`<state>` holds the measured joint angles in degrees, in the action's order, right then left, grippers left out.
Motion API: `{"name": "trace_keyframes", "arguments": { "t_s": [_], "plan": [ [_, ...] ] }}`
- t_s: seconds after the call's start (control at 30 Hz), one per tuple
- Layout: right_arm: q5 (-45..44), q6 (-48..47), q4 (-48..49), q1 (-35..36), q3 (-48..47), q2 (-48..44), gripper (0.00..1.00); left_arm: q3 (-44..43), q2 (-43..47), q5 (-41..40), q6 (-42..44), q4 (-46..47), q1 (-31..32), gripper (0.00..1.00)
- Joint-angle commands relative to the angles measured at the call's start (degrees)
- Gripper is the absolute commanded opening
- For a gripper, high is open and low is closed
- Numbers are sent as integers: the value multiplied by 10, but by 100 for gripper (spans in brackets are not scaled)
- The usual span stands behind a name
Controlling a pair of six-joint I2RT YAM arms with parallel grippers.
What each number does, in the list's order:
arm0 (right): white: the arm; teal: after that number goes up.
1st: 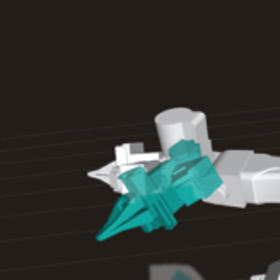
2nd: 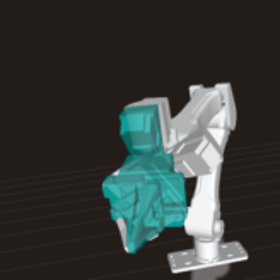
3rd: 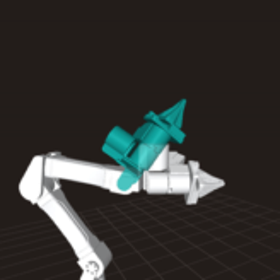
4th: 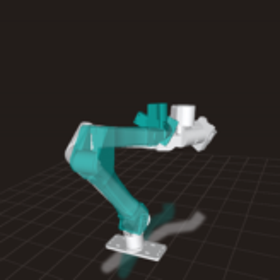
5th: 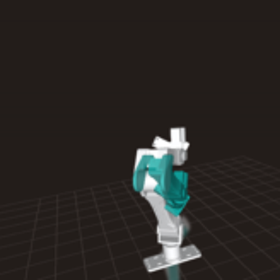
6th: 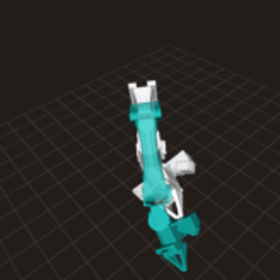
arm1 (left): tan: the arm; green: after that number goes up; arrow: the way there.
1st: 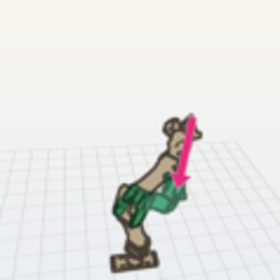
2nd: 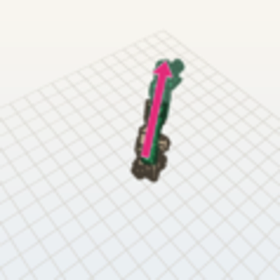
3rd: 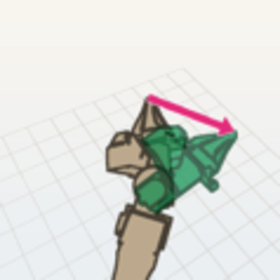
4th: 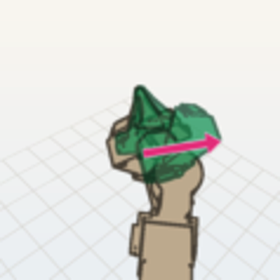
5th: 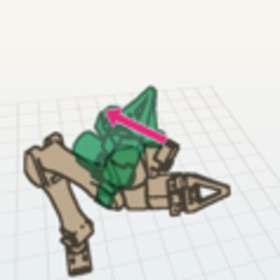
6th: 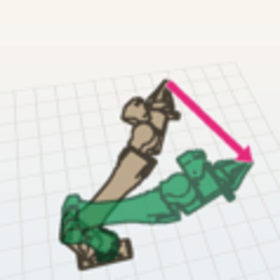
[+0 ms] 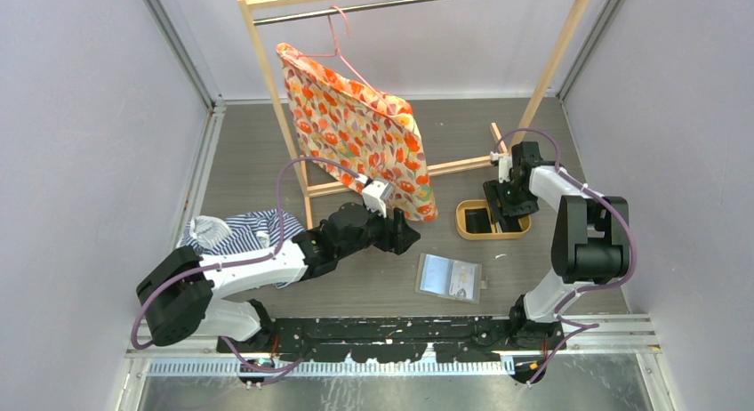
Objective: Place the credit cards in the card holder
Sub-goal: Pick up the credit card from the storage box.
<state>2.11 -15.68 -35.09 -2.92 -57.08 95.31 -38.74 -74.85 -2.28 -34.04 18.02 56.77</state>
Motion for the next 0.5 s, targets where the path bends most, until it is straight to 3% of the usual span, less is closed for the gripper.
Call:
{"name": "trace_keyframes", "arguments": {
  "t_s": [0.0, 0.23, 0.47],
  "plan": [
    [5, 1, -8, -6, -12, 25, 63, 0, 11, 6, 1, 32, 1, 64],
    [37, -1, 7, -7, 0, -45, 43, 5, 11, 13, -8, 42, 1, 65],
    [97, 9, 20, -21, 12, -105, 37, 3, -26, 54, -41, 94, 1, 65]
  ]
}}
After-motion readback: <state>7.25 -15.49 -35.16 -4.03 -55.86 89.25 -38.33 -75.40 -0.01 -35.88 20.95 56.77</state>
